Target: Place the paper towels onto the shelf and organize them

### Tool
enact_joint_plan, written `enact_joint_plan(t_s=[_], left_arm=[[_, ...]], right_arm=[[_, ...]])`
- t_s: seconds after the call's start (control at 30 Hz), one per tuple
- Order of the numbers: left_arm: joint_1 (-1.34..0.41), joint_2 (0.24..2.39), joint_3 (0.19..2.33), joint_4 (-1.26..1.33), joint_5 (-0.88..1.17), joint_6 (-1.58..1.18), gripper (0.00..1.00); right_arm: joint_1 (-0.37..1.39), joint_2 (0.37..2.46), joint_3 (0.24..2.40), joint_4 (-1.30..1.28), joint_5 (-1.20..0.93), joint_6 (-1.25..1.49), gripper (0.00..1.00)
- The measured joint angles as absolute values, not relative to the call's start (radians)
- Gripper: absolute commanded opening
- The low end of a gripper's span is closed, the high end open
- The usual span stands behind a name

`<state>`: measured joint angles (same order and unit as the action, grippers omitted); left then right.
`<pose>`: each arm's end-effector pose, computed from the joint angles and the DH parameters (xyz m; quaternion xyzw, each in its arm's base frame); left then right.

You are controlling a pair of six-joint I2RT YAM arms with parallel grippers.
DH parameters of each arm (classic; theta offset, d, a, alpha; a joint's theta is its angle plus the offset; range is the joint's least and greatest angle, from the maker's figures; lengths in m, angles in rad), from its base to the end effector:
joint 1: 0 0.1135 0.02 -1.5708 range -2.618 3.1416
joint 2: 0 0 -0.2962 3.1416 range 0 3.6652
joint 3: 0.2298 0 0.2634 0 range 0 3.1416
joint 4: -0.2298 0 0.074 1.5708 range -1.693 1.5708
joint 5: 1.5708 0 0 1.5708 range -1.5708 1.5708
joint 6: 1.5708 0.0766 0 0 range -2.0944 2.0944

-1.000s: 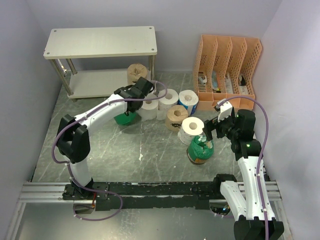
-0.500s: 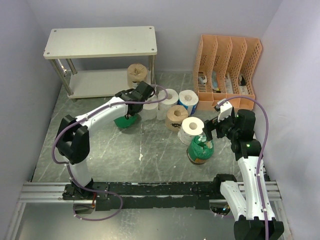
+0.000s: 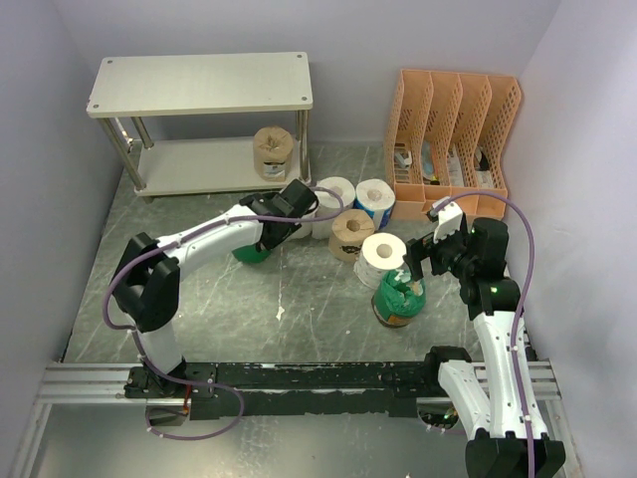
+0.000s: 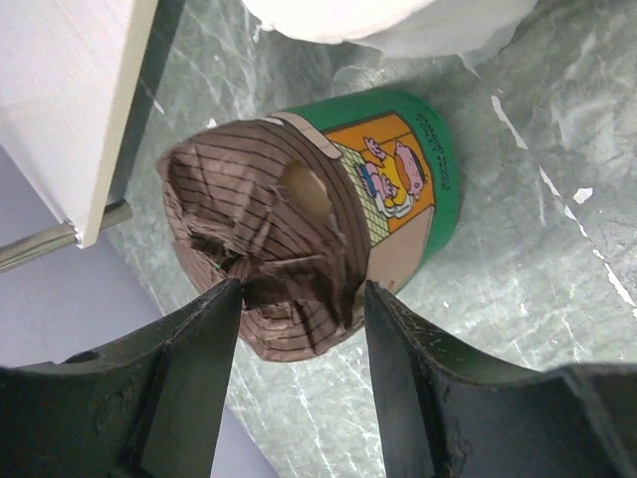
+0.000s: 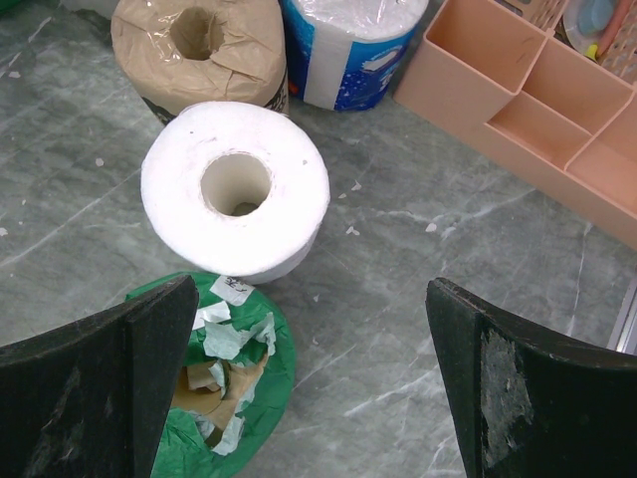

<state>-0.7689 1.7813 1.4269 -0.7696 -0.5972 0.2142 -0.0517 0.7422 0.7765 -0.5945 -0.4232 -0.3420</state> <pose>0.3193 -0.2490 0.2466 0.3824 0.8524 0.2179 0.2822 0.1792 0.0222 0.3060 -0.2243 0.8318 0.0877 0.5001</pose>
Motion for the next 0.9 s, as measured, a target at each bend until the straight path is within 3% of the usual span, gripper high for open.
enact_joint_plan(t_s=[0.33, 0.4, 0.47, 0.8, 0.9], left_arm=[[-0.767, 1.78, 1.409, -0.785, -0.529, 0.204, 0.67], [-0.764, 1.78, 1.409, -0.787, -0.511, 0.207, 0.7], [-0.757, 1.781, 1.409, -0.79, -0.492, 0.213, 0.79], [-0.655, 1.84, 1.449, -0.814, -0.406, 0.233, 0.74], [-0.642, 1.85, 1.449, -0.814, -0.397, 0.239, 0.67]], right_arm=[[-0.052, 0.742, 0.776, -0.595, -0.423, -0.342, 1.0], [-0.052, 0.741, 0.776, -0.595, -0.424, -0.342, 1.0], [-0.052, 0.741, 0.776, -0.595, -0.424, -0.342, 1.0], [-0.052, 0.737, 0.776, -0.596, -0.428, -0.348, 1.0], [-0.052, 0.736, 0.776, -0.596, -0.43, -0.349, 1.0]])
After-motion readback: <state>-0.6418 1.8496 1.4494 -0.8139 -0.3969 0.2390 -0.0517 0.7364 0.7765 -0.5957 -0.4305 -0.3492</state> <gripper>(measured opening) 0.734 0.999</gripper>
